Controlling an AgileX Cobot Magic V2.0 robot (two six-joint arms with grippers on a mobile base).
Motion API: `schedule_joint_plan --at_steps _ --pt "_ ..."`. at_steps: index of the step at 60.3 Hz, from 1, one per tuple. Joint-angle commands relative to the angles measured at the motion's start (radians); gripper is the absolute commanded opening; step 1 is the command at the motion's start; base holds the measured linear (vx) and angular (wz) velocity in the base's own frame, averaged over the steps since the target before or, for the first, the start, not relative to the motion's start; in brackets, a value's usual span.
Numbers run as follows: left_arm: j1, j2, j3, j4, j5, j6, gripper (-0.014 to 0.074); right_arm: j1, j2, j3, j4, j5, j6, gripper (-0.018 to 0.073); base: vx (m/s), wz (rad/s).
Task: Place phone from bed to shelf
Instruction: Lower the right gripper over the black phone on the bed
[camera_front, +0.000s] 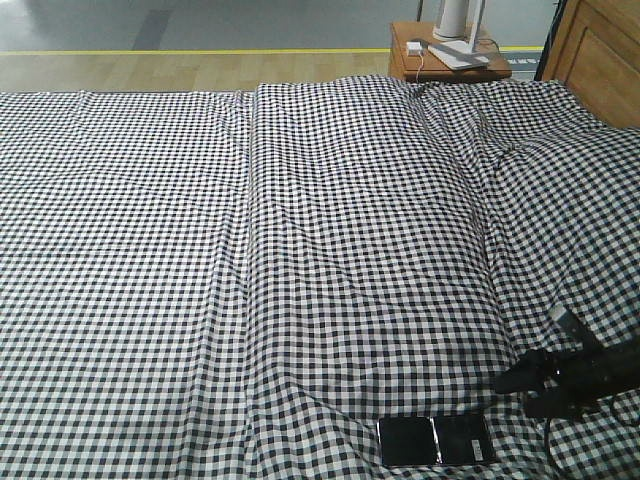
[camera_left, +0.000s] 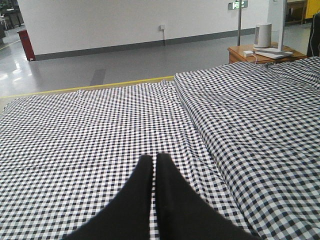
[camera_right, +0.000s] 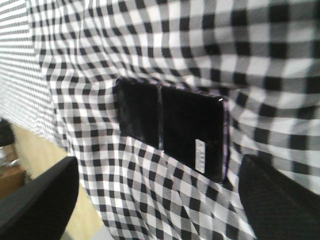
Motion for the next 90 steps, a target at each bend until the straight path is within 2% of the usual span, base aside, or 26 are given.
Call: schedule_joint_plan --at_steps 1,16,31,75,90 --pt "-0.002 -0.010 -0.026 -0.005 -0.070 -0.004 0.0001 -0.002 -0.021 -0.015 0.054 0.094 -0.064 0.0601 0.00 0.00" --pt "-0.002 -0.010 -0.026 -0.005 -0.070 -0.004 0.0001 -0.002 0.050 -0.019 0.118 0.107 -0.141 0.0597 0.00 0.00" --pt "-0.002 -0.010 -0.026 -0.005 -0.070 -0.004 0.0001 -0.002 0.129 -0.093 0.118 0.162 -0.130 0.0593 0.00 0.00" --pt "-0.002 -0.010 -0.026 -0.005 -0.070 -0.004 0.0001 -0.002 0.228 -0.138 0.130 0.164 -0.153 0.0593 0.00 0.00" --pt "-0.002 -0.010 -0.026 -0.005 -0.070 -0.004 0.0001 0.067 0.231 -0.147 0.130 0.165 -0.157 0.0593 0.00 0.00"
